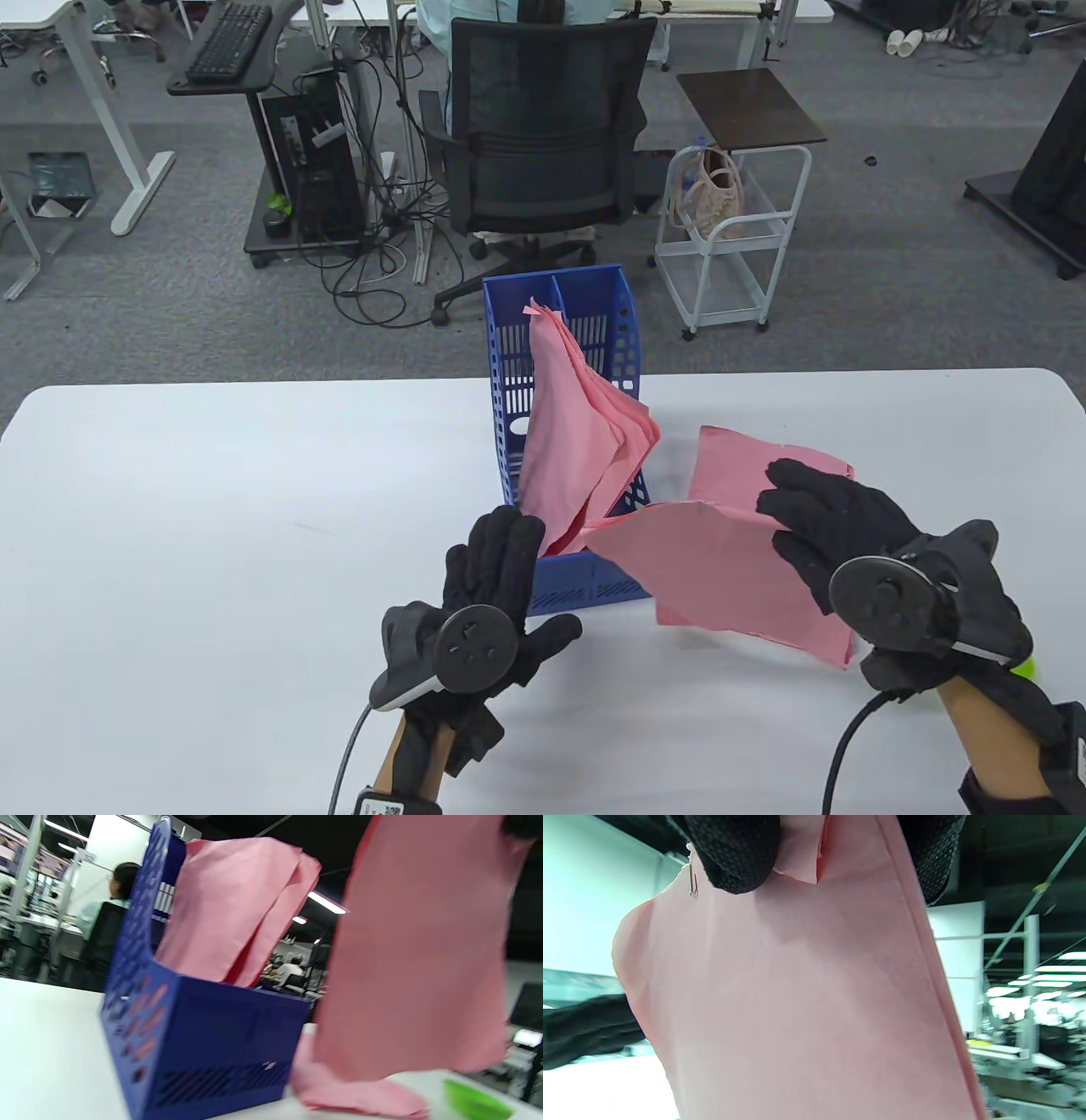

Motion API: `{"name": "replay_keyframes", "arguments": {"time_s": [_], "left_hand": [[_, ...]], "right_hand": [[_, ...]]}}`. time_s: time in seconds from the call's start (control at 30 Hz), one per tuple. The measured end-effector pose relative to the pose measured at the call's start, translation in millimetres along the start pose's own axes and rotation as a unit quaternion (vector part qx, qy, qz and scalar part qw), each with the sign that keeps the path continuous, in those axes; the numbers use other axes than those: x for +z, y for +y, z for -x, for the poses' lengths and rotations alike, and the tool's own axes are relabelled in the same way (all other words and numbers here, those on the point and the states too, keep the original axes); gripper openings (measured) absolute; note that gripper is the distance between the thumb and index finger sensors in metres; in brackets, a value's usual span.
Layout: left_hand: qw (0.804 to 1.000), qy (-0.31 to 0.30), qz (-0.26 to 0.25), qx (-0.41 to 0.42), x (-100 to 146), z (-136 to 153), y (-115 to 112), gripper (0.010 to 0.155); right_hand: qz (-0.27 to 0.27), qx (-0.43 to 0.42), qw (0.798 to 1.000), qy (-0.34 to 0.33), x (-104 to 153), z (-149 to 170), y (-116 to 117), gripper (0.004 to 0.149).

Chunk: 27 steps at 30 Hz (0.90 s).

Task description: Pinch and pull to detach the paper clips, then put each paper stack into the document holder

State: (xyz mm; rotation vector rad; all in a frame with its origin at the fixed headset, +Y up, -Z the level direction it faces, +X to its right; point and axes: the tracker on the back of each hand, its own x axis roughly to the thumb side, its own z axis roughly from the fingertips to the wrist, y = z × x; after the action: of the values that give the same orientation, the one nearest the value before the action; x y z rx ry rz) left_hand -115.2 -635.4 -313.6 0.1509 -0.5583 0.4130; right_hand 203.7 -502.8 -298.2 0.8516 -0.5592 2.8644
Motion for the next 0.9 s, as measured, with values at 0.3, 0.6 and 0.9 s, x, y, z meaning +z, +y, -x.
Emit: {"name": "replay_keyframes", "arguments": {"time_s": [0.3, 0.6, 0.9], "left_hand": [[0.975, -0.035, -0.044, 0.216, 6, 17, 15, 0.079], [0.965, -0.020, -0.080, 0.250, 9, 20, 22, 0.045], [0.984, -0.002, -0.092, 0.156, 14, 11, 35, 0.044]], "right_hand": [[0.004, -0.155, 0.985, -0.074, -12, -16, 31, 0.043], [-0.025, -0.229, 0.971, -0.068, -14, -8, 53, 0.055], [0.027, -0.161, 0.986, -0.040, -12, -12, 37, 0.061]]}}
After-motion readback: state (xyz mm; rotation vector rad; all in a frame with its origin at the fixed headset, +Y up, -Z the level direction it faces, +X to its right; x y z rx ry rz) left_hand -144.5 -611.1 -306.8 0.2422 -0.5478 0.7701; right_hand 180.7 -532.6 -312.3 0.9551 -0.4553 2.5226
